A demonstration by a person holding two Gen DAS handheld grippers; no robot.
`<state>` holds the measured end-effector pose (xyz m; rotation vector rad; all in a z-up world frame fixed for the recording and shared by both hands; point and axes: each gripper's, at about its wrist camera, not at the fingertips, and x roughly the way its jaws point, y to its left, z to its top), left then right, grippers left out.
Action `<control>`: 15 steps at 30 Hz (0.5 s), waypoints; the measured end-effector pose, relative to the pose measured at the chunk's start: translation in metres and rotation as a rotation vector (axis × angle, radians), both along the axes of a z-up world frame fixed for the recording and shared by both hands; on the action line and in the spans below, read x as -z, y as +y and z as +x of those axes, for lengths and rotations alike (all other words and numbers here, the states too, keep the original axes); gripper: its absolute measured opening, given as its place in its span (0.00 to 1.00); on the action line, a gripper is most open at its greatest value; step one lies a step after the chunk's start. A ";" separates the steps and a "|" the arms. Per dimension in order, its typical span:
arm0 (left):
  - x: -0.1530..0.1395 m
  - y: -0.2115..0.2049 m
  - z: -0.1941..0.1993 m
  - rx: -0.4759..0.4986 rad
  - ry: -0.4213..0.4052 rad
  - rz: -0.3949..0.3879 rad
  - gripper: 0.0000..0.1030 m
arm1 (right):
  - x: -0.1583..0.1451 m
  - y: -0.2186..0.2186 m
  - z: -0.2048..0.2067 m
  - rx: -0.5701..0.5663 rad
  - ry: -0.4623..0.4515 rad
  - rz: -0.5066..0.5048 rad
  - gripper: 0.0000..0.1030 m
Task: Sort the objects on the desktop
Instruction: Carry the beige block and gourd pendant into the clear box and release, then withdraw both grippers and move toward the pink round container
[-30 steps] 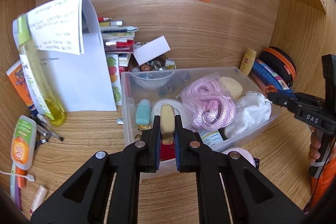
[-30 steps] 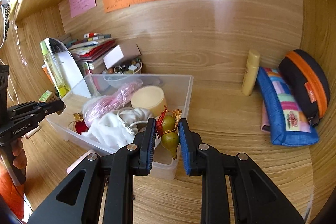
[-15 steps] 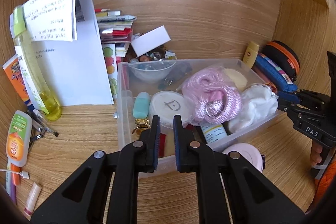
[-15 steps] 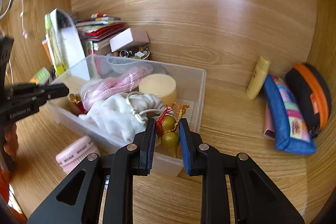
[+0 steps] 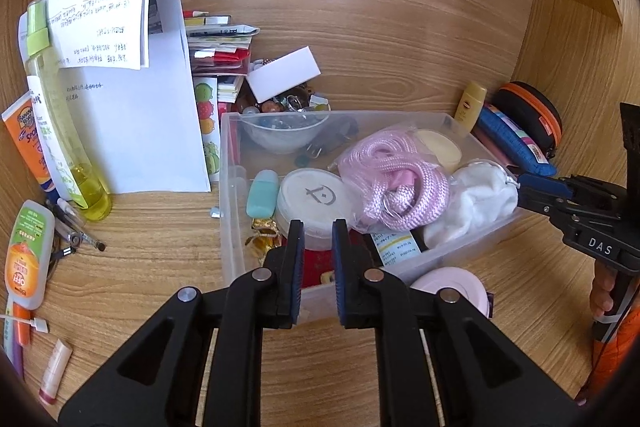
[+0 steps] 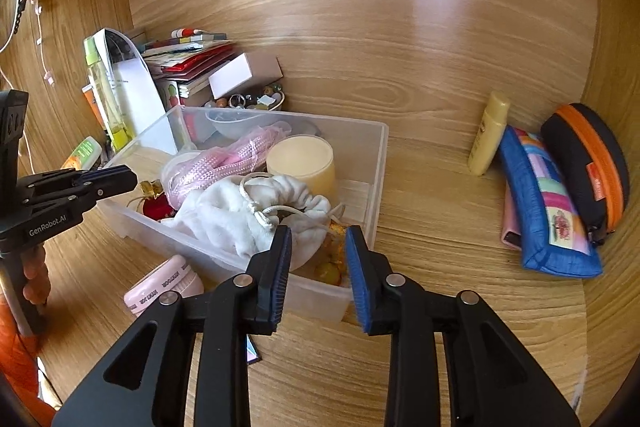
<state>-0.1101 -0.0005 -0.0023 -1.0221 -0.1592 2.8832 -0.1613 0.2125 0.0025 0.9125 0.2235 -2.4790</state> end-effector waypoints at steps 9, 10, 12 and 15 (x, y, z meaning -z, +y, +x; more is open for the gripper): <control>-0.009 0.001 0.020 -0.013 0.014 0.007 0.27 | -0.009 0.006 0.021 0.006 0.042 -0.015 0.52; -0.010 0.002 0.022 -0.013 0.014 0.007 0.29 | -0.010 0.006 0.024 0.001 0.045 -0.012 0.53; -0.012 0.003 0.027 -0.018 0.022 0.003 0.37 | -0.011 0.004 0.028 -0.007 0.046 -0.008 0.59; -0.017 0.005 0.036 -0.025 0.046 -0.011 0.45 | -0.012 0.003 0.036 -0.020 0.058 -0.005 0.66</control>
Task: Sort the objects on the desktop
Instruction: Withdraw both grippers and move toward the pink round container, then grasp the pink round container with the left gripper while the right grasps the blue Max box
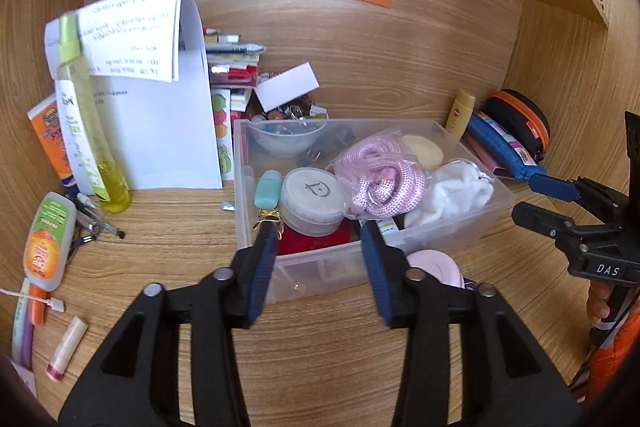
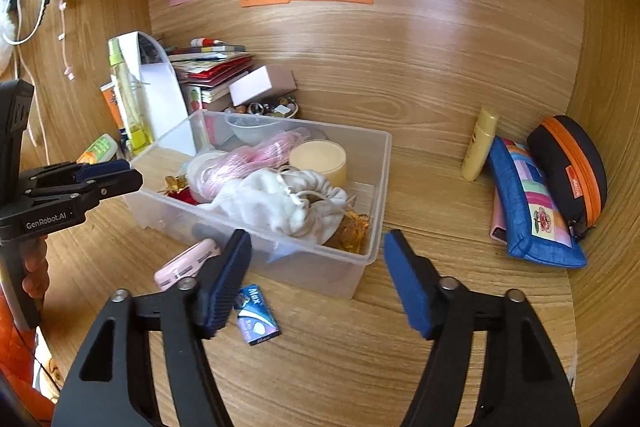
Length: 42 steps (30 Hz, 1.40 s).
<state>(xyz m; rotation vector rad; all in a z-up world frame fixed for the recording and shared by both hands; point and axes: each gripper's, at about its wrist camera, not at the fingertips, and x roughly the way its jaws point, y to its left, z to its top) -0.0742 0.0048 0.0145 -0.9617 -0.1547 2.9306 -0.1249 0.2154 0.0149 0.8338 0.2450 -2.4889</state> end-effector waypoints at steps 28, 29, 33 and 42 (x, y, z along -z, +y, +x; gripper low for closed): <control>0.031 0.034 0.013 0.096 -0.125 0.037 0.81 | 0.034 0.007 0.020 -0.071 -0.081 0.115 0.78; 0.032 0.037 0.012 0.106 -0.130 0.037 0.81 | 0.036 0.007 0.020 -0.069 -0.084 0.119 0.78; 0.036 0.048 0.005 0.136 -0.155 0.033 0.81 | 0.043 0.011 0.012 -0.045 -0.118 0.101 0.78; 0.051 0.062 -0.020 0.158 -0.234 0.030 0.82 | 0.048 0.017 0.007 -0.032 -0.143 0.075 0.78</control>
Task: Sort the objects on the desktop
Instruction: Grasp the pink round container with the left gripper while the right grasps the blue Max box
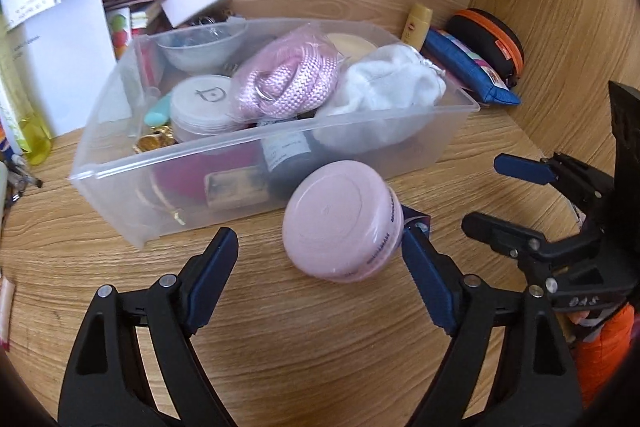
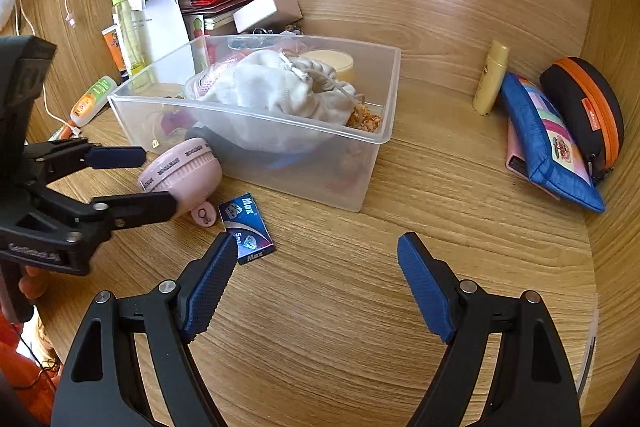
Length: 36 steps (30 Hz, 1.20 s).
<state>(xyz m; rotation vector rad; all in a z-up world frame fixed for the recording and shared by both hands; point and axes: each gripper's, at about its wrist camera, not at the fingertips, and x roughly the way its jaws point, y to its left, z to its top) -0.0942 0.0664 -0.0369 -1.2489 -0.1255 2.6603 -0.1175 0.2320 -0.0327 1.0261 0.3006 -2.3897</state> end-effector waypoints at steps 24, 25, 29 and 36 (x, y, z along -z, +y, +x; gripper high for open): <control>0.014 0.005 -0.025 0.031 -0.079 0.082 0.69 | 0.026 -0.044 -0.008 -0.173 -0.026 0.116 0.69; 0.014 0.005 -0.025 0.035 -0.080 0.085 0.66 | 0.026 -0.047 -0.008 -0.176 -0.026 0.119 0.62; 0.013 0.003 -0.024 0.038 -0.082 0.099 0.64 | 0.029 -0.055 -0.013 -0.169 -0.034 0.123 0.50; 0.011 -0.005 -0.018 0.013 -0.060 0.122 0.63 | 0.028 -0.061 -0.013 -0.193 -0.046 0.108 0.25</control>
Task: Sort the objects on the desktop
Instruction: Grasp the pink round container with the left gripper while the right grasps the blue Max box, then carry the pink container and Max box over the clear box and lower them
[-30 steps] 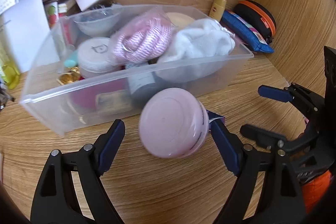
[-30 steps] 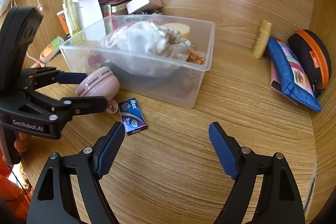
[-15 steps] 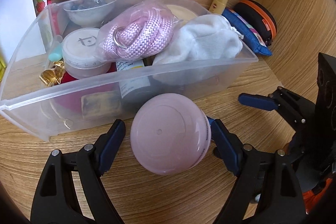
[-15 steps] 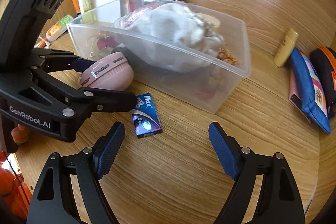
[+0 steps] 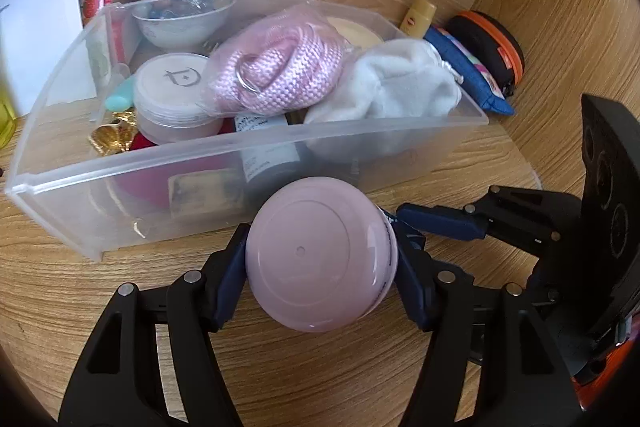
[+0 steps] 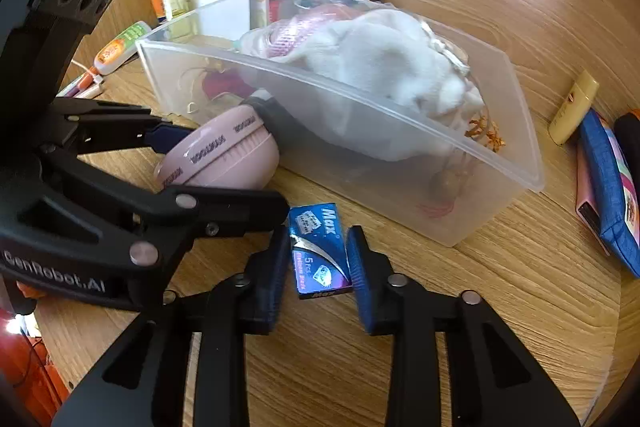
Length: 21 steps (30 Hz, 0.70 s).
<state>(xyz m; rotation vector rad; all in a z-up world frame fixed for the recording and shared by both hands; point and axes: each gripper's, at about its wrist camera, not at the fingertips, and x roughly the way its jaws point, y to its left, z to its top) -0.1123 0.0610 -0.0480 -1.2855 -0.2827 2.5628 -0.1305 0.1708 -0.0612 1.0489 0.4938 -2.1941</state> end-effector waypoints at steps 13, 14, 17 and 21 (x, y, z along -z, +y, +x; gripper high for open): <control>-0.012 -0.012 0.014 -0.047 0.075 -0.024 0.63 | -0.016 0.020 0.017 0.039 0.023 -0.062 0.25; -0.013 -0.013 0.017 -0.053 0.082 -0.026 0.64 | -0.019 0.022 0.018 0.047 0.026 -0.068 0.25; -0.019 -0.016 0.020 -0.085 0.102 -0.032 0.63 | -0.028 0.031 0.018 0.066 0.030 -0.102 0.25; -0.029 -0.025 0.028 -0.116 0.134 -0.041 0.63 | -0.045 0.038 0.023 0.086 0.066 -0.141 0.25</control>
